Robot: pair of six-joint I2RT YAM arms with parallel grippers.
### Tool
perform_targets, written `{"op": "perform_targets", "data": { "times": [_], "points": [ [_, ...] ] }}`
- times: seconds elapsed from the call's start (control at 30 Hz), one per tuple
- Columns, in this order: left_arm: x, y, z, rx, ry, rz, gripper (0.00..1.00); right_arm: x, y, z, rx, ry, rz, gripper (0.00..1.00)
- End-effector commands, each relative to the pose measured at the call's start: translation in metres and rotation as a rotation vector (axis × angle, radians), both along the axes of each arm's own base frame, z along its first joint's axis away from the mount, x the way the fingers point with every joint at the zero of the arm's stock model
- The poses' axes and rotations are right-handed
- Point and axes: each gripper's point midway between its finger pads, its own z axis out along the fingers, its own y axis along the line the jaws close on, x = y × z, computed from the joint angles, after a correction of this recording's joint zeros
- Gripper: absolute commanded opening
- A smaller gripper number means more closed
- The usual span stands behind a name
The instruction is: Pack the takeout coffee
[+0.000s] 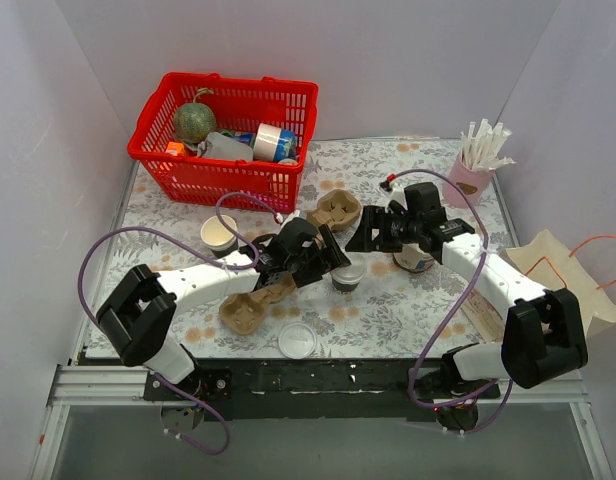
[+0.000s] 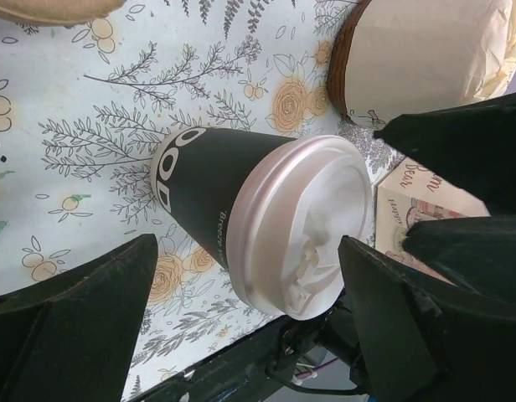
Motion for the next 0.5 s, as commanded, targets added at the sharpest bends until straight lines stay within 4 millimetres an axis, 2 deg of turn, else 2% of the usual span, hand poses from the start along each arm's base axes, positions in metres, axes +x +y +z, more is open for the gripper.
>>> {"op": "perform_targets", "data": {
  "times": [0.0,0.07,0.2,0.23,0.37,0.47],
  "points": [
    [0.008,0.002,0.030,0.001,-0.082,-0.002,0.95,0.014,-0.001,0.038,-0.008,-0.113,-0.009,0.89],
    [0.009,0.002,0.039,-0.007,-0.108,-0.007,0.98,0.018,-0.007,0.045,-0.041,-0.133,-0.041,0.95],
    [0.008,-0.002,0.062,-0.040,-0.144,-0.035,0.98,0.027,-0.022,0.068,-0.098,-0.209,-0.099,0.97],
    [0.008,-0.002,0.067,-0.044,-0.156,-0.037,0.98,0.032,-0.029,0.084,-0.125,-0.261,-0.135,0.97],
    [0.009,0.007,0.101,-0.073,-0.232,-0.023,0.98,0.043,-0.054,0.117,-0.200,-0.391,-0.240,0.98],
    [0.009,0.017,0.121,-0.089,-0.285,0.005,0.98,0.045,-0.077,0.127,-0.264,-0.445,-0.337,0.98]
  ]
}}
